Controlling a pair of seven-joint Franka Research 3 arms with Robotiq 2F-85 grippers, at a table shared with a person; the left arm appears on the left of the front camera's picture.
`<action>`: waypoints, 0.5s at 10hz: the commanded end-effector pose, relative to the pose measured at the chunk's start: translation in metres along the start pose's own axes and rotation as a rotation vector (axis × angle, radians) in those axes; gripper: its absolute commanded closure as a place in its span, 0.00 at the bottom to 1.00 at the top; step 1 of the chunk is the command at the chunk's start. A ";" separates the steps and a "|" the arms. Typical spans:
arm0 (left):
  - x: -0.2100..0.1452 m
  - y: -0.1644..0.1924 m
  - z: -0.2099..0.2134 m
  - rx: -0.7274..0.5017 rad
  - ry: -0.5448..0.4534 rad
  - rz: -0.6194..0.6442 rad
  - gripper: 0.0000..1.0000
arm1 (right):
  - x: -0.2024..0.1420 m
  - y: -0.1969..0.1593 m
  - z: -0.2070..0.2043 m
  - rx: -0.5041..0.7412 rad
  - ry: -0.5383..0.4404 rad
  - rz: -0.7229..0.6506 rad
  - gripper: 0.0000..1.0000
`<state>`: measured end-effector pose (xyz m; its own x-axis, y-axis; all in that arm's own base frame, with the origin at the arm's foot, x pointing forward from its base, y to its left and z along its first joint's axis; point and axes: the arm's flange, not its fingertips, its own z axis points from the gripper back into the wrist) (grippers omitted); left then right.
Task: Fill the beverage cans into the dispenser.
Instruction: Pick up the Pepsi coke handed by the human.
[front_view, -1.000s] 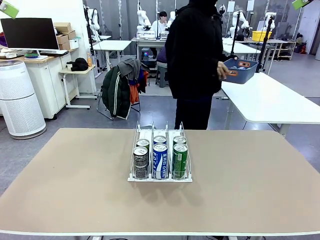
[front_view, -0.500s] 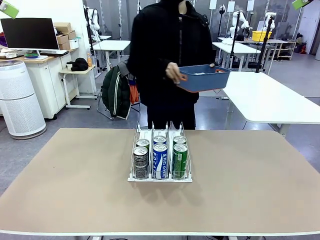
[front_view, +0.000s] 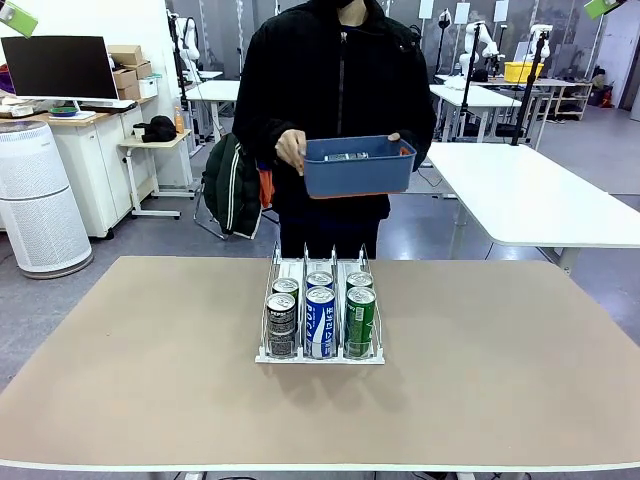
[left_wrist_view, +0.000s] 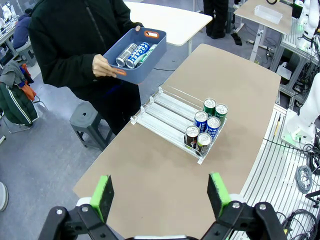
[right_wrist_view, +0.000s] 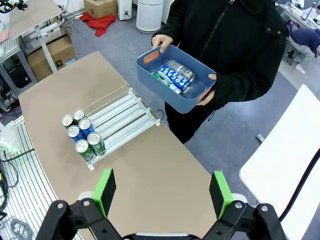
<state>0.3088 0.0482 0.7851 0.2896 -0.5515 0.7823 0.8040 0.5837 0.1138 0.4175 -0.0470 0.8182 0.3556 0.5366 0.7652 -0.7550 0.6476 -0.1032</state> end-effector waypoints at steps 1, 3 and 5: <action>-0.001 0.000 0.000 -0.002 -0.001 -0.002 0.00 | 0.000 0.000 0.000 -0.006 -0.003 0.000 0.00; -0.001 0.000 0.000 -0.002 -0.001 -0.002 0.00 | 0.000 0.000 0.000 -0.006 -0.003 0.000 0.00; -0.001 0.000 0.000 -0.002 -0.001 -0.002 0.00 | 0.000 0.000 0.000 -0.006 -0.003 0.000 0.00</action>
<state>0.3088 0.0482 0.7851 0.2896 -0.5515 0.7823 0.8040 0.5837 0.1138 0.4175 -0.0470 0.8182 0.3556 0.5366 0.7652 -0.7550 0.6476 -0.1032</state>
